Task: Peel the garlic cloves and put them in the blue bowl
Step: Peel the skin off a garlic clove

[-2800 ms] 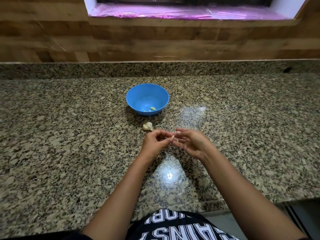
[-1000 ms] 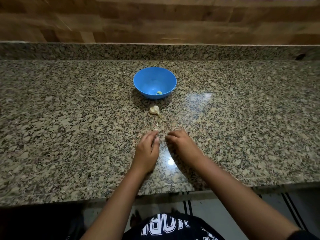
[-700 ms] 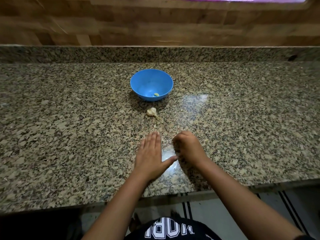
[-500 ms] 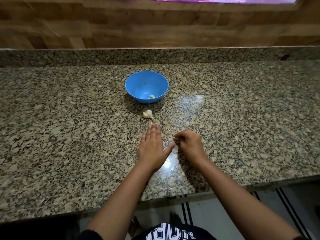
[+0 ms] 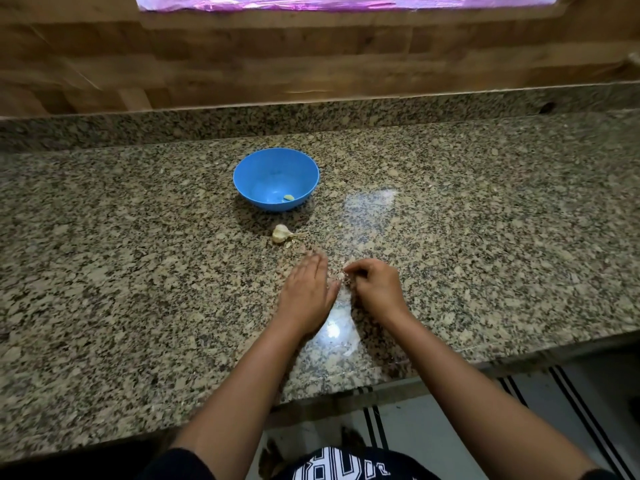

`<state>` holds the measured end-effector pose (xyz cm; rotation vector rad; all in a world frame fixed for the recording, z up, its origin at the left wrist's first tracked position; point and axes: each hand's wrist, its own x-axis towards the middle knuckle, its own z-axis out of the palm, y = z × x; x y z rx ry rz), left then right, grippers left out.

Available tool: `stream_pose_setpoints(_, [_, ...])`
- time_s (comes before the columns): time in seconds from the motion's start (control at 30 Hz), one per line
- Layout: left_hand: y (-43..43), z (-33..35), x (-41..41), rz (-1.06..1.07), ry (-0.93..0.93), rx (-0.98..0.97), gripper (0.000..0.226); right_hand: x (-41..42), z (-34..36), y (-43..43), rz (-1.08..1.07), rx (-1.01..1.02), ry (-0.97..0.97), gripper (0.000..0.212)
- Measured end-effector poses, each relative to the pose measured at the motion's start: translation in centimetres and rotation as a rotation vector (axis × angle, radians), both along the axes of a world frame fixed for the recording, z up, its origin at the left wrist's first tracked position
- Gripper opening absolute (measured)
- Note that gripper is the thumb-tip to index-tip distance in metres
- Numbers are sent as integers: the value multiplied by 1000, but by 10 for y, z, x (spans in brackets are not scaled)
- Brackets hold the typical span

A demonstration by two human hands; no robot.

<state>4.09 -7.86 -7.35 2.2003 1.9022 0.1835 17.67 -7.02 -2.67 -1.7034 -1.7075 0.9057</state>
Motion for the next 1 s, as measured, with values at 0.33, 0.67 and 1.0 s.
stream_pose_setpoints(0.33, [-10, 1, 11, 122, -99, -10, 73, 13, 7, 1, -103, -124, 211, 22])
stream_pose_setpoints(0.67, [3, -3, 20, -20, 7, -41, 67, 20, 9, 4, -111, -135, 228, 22])
stream_pose_setpoints(1.0, [8, 3, 27, -98, -195, 34, 46, 33, 3, 6, -119, -96, 215, 21])
